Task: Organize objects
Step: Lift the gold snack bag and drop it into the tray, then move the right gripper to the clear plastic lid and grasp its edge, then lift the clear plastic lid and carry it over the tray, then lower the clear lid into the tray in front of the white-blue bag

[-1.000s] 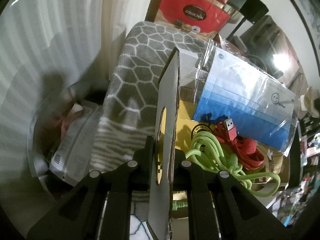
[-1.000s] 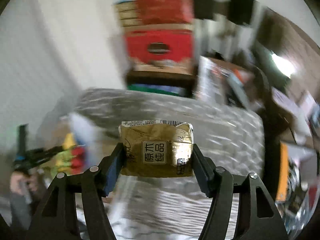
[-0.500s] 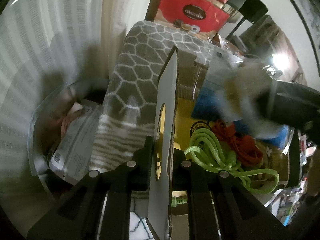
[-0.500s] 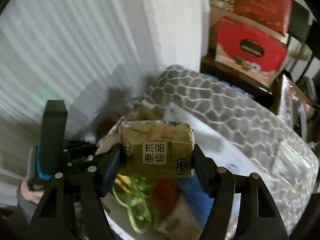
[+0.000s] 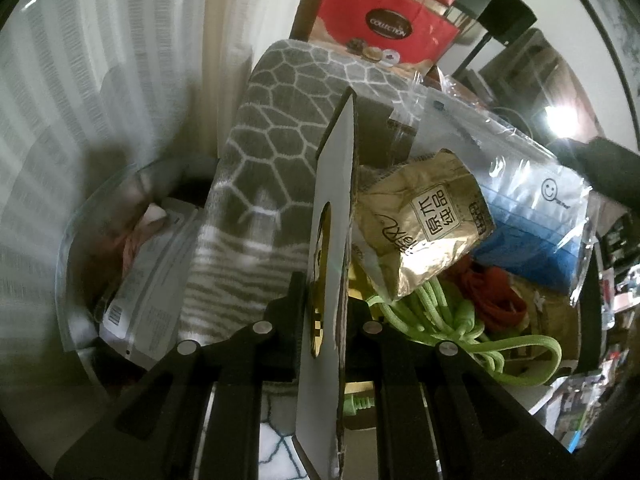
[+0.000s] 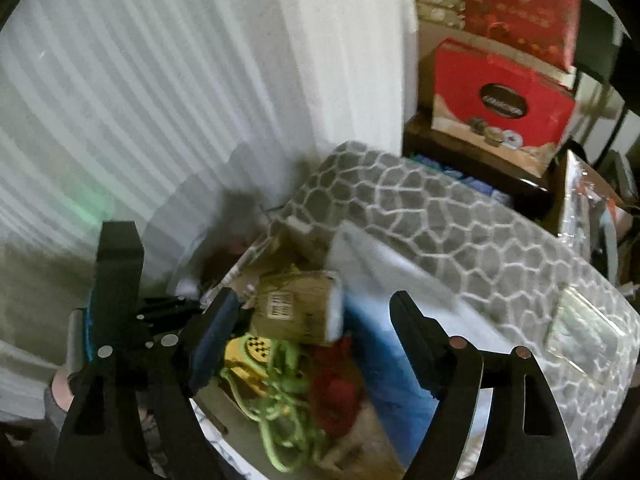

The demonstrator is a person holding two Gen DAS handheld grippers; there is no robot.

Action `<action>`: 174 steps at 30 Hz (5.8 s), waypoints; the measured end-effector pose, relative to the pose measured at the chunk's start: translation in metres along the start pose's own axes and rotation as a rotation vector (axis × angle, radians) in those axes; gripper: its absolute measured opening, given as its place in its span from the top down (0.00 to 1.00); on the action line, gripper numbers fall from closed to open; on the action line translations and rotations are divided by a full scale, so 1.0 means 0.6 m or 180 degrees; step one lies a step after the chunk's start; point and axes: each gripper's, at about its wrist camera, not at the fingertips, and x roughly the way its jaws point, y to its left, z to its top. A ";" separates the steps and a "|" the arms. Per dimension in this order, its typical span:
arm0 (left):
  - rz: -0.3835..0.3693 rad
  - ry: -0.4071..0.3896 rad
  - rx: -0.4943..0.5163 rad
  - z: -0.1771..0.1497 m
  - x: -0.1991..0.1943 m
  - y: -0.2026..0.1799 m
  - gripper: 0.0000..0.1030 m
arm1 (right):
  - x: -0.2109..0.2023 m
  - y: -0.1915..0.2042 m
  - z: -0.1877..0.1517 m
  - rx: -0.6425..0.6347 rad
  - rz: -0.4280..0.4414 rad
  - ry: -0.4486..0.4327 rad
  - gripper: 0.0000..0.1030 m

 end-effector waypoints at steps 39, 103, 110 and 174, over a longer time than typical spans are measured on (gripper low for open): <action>0.0077 0.0006 0.0055 0.006 0.010 0.006 0.90 | -0.079 -0.545 -0.219 0.2114 -0.1356 0.0132 0.87; 0.0025 -0.0134 -0.0032 0.012 -0.030 0.006 0.90 | -0.082 -0.133 -0.188 0.1153 0.0149 0.0218 0.96; 0.0005 -0.0180 0.0008 0.015 -0.047 -0.002 0.90 | -0.079 -0.116 -0.186 0.1350 0.0288 0.0207 0.96; 0.0236 -0.0298 0.0327 -0.064 -0.126 -0.052 0.73 | -0.060 -0.032 -0.238 0.1484 0.0180 -0.0332 0.95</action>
